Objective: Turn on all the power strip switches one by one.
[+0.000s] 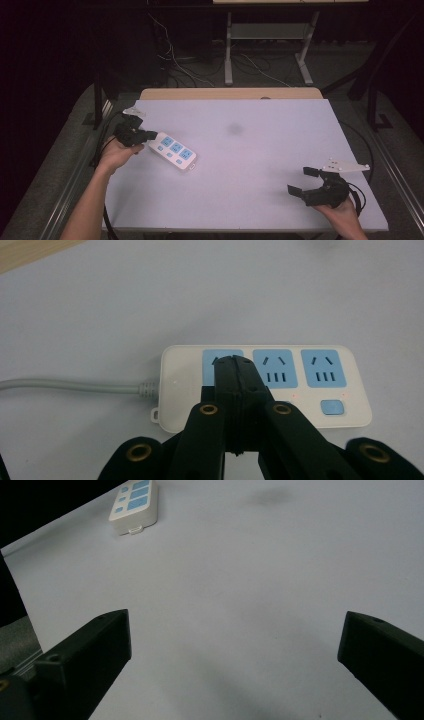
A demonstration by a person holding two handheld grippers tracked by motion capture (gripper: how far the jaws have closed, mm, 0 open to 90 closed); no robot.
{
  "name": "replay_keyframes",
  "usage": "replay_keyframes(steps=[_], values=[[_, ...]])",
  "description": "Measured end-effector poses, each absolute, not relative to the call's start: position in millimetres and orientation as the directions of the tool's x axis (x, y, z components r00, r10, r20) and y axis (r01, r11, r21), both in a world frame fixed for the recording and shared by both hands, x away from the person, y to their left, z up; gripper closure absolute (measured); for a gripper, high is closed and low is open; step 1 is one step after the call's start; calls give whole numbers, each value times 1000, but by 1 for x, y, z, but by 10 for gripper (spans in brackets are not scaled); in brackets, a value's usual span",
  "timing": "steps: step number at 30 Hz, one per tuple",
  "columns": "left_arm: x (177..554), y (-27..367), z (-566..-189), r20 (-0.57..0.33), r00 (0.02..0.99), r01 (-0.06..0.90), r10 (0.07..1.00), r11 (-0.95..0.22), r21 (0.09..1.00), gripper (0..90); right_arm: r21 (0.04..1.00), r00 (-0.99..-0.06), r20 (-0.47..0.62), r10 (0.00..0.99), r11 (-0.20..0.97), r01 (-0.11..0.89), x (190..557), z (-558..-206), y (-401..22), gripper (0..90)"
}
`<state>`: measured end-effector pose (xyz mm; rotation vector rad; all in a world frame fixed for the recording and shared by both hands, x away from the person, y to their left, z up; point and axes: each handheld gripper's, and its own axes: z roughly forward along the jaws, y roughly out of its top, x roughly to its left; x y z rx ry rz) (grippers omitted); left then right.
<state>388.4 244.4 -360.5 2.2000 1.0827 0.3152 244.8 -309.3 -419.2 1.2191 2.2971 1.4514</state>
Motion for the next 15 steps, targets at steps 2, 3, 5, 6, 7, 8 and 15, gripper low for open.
replay_keyframes(steps=[2, 3, 5, 6, 7, 8, 15], values=[[390, 245, -362, -68, 625, 621, 778, -443, 647, 897, 813, -654, 271, 706, 196, 548, 245, -419, -309, 5], [391, 246, -363, -69, 623, 624, 779, -442, 644, 897, 813, -654, 272, 707, 195, 549, 245, -419, -309, 5], [392, 246, -366, -69, 620, 630, 781, -443, 638, 897, 812, -654, 271, 706, 197, 549, 245, -419, -309, 6], [393, 247, -367, -69, 622, 631, 780, -447, 634, 897, 812, -654, 271, 706, 198, 549, 245, -419, -309, 5], [394, 247, -369, -72, 619, 636, 782, -445, 631, 897, 812, -655, 270, 705, 198, 548, 245, -419, -309, 5], [395, 248, -371, -76, 617, 640, 783, -443, 628, 897, 812, -656, 270, 705, 199, 548, 245, -419, -309, 5], [398, 249, -384, -86, 612, 657, 786, -445, 609, 897, 812, -653, 275, 705, 193, 550, 245, -419, -310, 5]])
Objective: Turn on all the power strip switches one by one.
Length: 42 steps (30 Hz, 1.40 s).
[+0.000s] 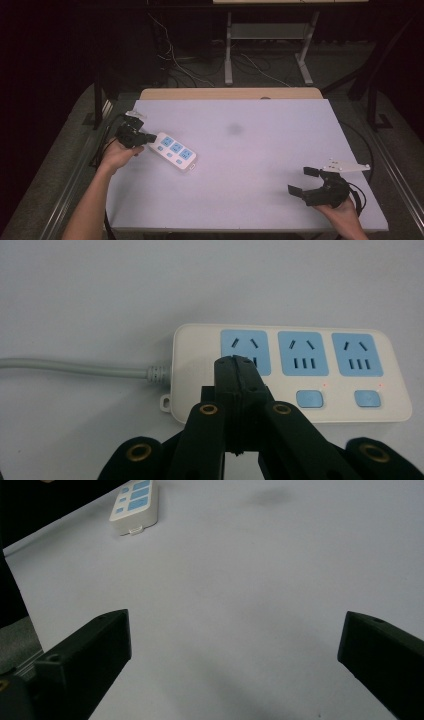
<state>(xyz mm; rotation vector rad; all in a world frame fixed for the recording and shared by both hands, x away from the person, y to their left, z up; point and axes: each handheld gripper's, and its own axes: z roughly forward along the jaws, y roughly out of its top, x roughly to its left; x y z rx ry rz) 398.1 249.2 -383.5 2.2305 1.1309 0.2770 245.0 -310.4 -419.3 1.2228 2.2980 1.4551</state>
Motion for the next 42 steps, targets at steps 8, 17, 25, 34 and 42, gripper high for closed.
replay_keyframes(steps=[8, 17, 25, 34, 42], values=[[398, 247, -391, -92, 620, 661, 779, -456, 596, 897, 810, -652, 274, 707, 196, 552, 245, -420, -310, 5], [396, 241, -397, -96, 635, 659, 766, -473, 585, 897, 809, -654, 273, 705, 200, 553, 245, -420, -310, 5], [398, 235, -402, -95, 646, 656, 758, -486, 578, 896, 807, -654, 273, 705, 201, 554, 245, -420, -309, 5], [399, 235, -403, -114, 639, 666, 761, -472, 578, 898, 806, -653, 273, 706, 203, 556, 246, -421, -309, 5], [400, 235, -405, -130, 624, 685, 770, -459, 566, 900, 807, -653, 272, 706, 202, 555, 246, -421, -309, 5]])
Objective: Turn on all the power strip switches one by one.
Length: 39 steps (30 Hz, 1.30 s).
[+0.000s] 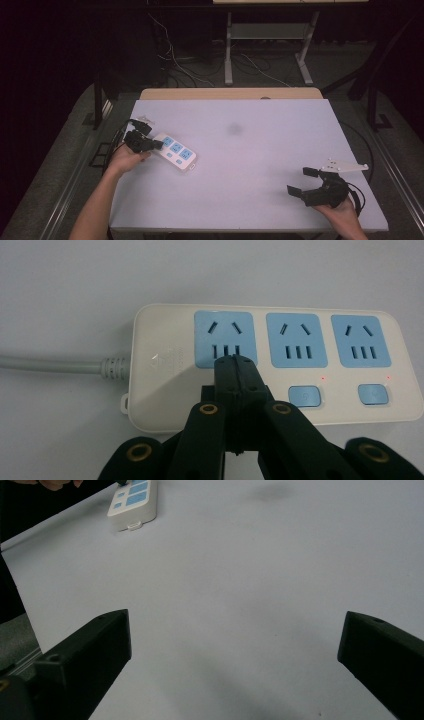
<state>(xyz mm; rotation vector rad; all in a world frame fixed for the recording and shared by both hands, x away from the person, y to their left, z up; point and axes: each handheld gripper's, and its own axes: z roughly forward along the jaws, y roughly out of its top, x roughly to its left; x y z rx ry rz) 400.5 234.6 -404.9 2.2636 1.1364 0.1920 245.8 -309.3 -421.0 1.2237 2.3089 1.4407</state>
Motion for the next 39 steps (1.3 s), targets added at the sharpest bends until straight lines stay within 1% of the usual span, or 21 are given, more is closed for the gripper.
replay_keyframes(steps=[10, 15, 20, 25, 35, 37, 39], values=[[400, 230, -404, -97, 623, 684, 776, -482, 547, 900, 808, -655, 271, 705, 203, 554, 245, -420, -309, 6], [399, 230, -404, -102, 616, 689, 781, -472, 551, 900, 810, -654, 271, 706, 200, 552, 245, -420, -309, 5], [398, 226, -403, -66, 624, 676, 779, -495, 546, 899, 808, -653, 271, 707, 202, 554, 246, -421, -309, 5], [396, 226, -400, -57, 637, 665, 769, -511, 545, 897, 809, -650, 272, 709, 198, 554, 246, -420, -310, 5], [384, 237, -378, -75, 604, 648, 793, -434, 625, 891, 810, -651, 273, 708, 196, 553, 245, -420, -309, 5], [380, 240, -374, -76, 591, 647, 803, -415, 640, 823, 812, -653, 272, 706, 196, 550, 245, -419, -309, 5], [375, 243, -370, -95, 571, 651, 815, -379, 658, 692, 813, -656, 271, 705, 196, 548, 245, -419, -309, 5]])
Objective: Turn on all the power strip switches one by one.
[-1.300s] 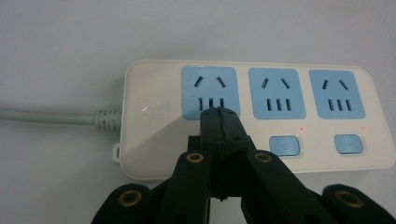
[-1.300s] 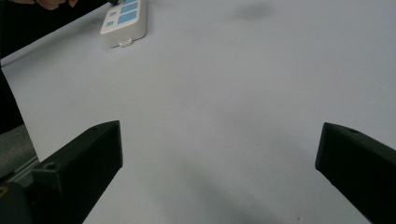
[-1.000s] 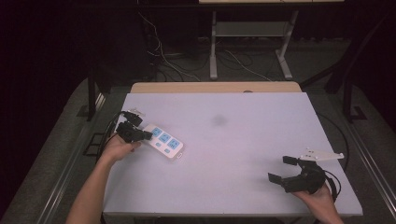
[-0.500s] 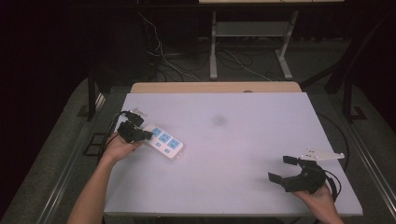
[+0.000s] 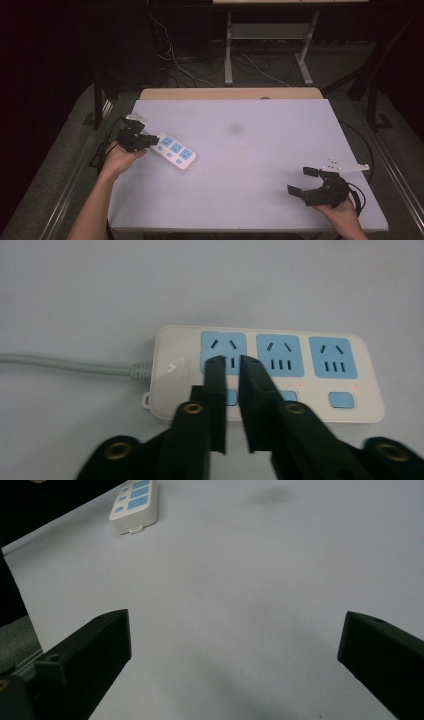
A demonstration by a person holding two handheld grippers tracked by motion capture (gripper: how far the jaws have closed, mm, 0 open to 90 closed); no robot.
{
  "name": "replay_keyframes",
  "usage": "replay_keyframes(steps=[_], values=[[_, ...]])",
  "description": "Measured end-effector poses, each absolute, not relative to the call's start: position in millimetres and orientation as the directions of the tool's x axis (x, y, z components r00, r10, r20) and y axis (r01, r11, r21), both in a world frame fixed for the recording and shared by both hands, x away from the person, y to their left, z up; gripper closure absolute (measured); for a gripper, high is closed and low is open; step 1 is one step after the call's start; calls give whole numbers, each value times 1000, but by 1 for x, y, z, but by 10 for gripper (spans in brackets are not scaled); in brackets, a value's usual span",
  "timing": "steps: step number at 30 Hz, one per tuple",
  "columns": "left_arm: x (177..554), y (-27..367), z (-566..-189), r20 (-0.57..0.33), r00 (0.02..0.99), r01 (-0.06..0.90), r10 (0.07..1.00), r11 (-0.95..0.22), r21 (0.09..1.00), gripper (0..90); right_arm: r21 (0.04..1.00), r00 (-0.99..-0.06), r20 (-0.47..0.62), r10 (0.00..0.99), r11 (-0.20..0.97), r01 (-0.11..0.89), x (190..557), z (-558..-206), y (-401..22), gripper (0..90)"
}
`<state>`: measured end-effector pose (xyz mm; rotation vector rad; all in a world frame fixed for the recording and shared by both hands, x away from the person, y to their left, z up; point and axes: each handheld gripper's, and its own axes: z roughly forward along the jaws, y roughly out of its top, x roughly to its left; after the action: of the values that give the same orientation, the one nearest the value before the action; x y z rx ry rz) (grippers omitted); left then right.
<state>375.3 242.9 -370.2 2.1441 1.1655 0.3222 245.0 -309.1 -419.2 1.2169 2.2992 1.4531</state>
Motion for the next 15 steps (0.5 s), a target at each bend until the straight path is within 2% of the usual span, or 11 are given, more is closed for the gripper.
replay_keyframes(steps=[9, 12, 15], values=[[356, 257, -356, -151, 505, 644, 850, -254, 721, 140, 813, -652, 280, 704, 187, 551, 244, -419, -309, 5], [348, 255, -354, -164, 506, 640, 847, -241, 729, 20, 813, -652, 281, 705, 186, 552, 244, -419, -310, 5], [339, 250, -354, -164, 509, 616, 845, -224, 755, 0, 813, -652, 280, 704, 186, 551, 244, -419, -310, 5]])
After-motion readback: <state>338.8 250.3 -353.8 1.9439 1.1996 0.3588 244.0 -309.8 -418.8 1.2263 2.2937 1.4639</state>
